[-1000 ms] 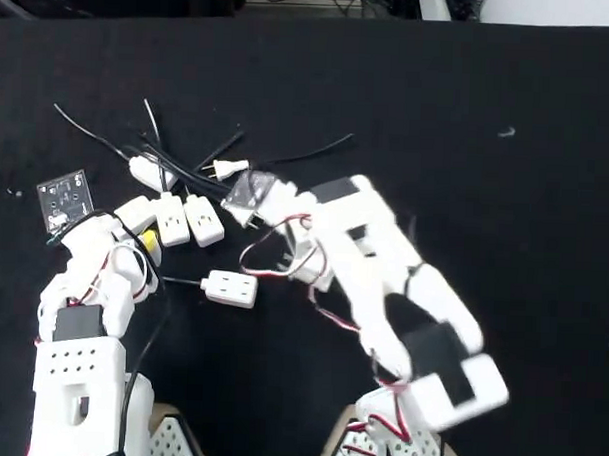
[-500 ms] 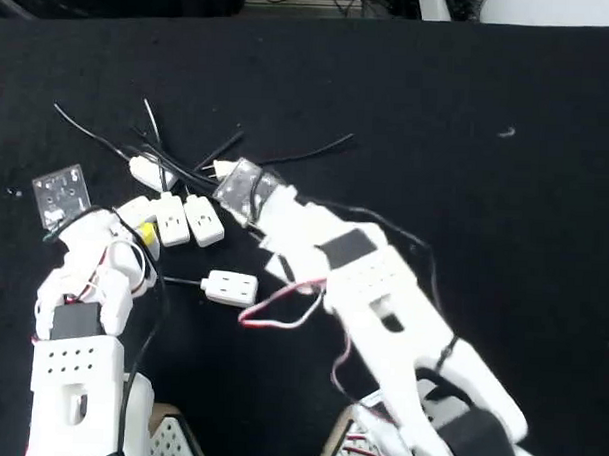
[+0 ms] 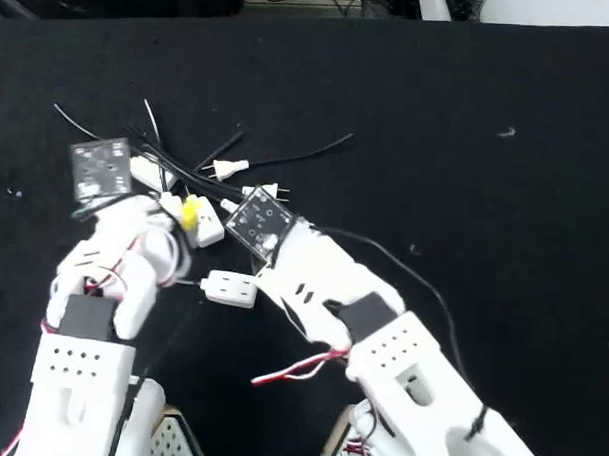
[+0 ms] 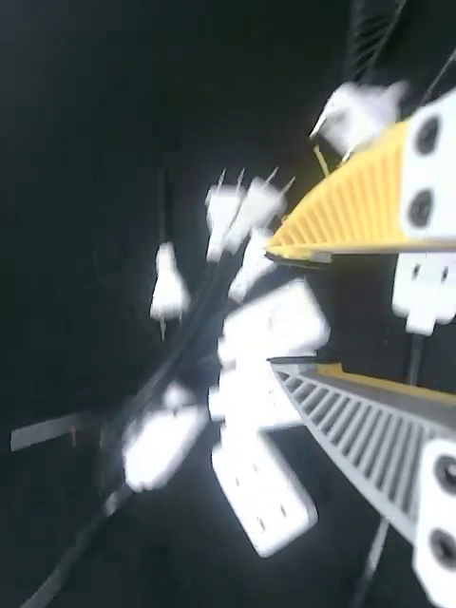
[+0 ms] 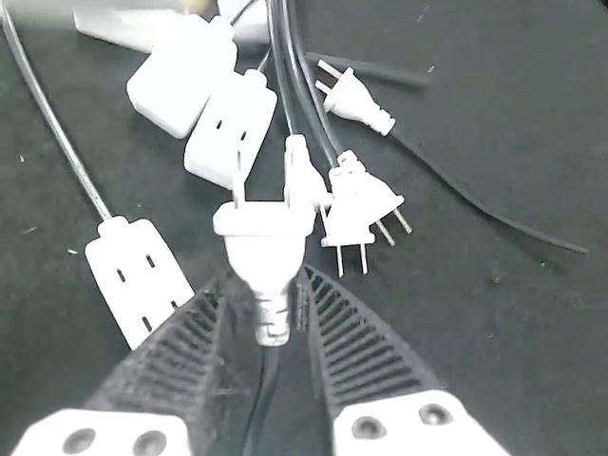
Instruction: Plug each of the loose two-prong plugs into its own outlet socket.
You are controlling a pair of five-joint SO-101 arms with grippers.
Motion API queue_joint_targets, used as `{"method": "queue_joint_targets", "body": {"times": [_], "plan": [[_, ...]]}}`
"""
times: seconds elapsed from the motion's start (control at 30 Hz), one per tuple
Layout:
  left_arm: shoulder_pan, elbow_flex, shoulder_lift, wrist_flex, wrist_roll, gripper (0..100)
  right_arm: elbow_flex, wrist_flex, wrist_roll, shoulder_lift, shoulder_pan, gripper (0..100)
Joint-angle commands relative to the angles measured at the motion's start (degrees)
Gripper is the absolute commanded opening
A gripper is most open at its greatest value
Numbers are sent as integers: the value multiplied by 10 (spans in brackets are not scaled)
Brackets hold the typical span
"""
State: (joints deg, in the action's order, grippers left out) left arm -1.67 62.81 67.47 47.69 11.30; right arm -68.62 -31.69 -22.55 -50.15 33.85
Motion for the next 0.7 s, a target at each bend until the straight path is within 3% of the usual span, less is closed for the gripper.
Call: {"method": "queue_joint_targets", "body": {"times": [0.0,0.27,0.47,0.67], "plan": [[-50,-44,6,6,-4,180,-7,16,5,-42,14,11],[-110,-44,6,8,-98,180,-12,12,5,-51,14,11],[-123,-35,5,4,-100,180,-12,12,6,-52,14,11],[-118,65,5,-103,-102,180,2,-5,27,-56,15,11]]}}
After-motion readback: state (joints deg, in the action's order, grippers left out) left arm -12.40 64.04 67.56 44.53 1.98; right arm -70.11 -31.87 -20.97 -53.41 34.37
